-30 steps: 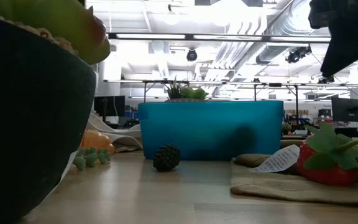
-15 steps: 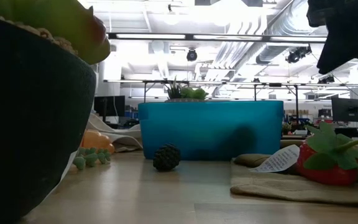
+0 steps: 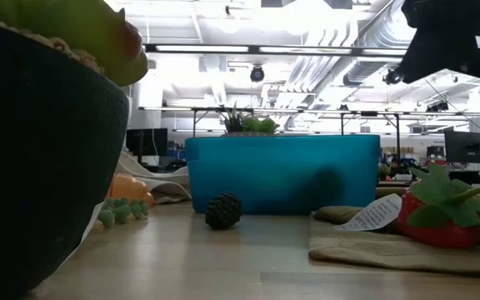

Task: Pick and placing Produce into tupperware
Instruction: Put the blueberry into the blue bin

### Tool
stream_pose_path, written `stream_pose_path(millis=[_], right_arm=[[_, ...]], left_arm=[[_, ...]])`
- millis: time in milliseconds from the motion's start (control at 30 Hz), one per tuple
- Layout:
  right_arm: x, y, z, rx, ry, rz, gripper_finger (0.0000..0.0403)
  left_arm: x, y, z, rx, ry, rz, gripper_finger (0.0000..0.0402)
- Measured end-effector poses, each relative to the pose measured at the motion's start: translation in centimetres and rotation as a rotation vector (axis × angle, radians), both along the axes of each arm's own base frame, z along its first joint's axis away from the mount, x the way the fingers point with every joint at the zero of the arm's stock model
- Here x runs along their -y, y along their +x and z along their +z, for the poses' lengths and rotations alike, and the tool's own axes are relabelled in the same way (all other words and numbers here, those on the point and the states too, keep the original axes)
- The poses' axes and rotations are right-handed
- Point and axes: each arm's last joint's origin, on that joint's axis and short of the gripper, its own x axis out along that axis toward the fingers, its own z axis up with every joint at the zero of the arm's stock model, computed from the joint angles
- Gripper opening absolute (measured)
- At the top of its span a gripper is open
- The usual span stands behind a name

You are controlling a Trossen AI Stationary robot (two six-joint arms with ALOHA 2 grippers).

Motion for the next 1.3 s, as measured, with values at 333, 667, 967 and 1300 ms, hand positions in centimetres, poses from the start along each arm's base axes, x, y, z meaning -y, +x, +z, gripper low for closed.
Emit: stream_pose_path(millis=[333, 667, 967, 1300], right_arm=[[0.9, 0.5, 0.1, 0.022, 0.004, -0.053, 0.0081], [1.2, 0.4, 0.0, -0.002, -0.002, -0.063, 0.0081], [1.2, 0.3, -0.1, -0.024, -0.003, -0.057, 0.0081], [1.4, -0.5, -0.7, -0.135, -0.010, -0.032, 0.0081]], left_arm=[[-4.1, 3.3, -2.1, 0.015, -0.083, -0.151, 0.0051], [-4.2, 8.5, -7.3, -0.141, -0.116, -0.182, 0.0051], [-2.6, 12.6, -12.3, -0.260, -0.116, -0.186, 0.0051], [-0.3, 15.5, -16.5, -0.328, -0.151, -0.202, 0.0051]])
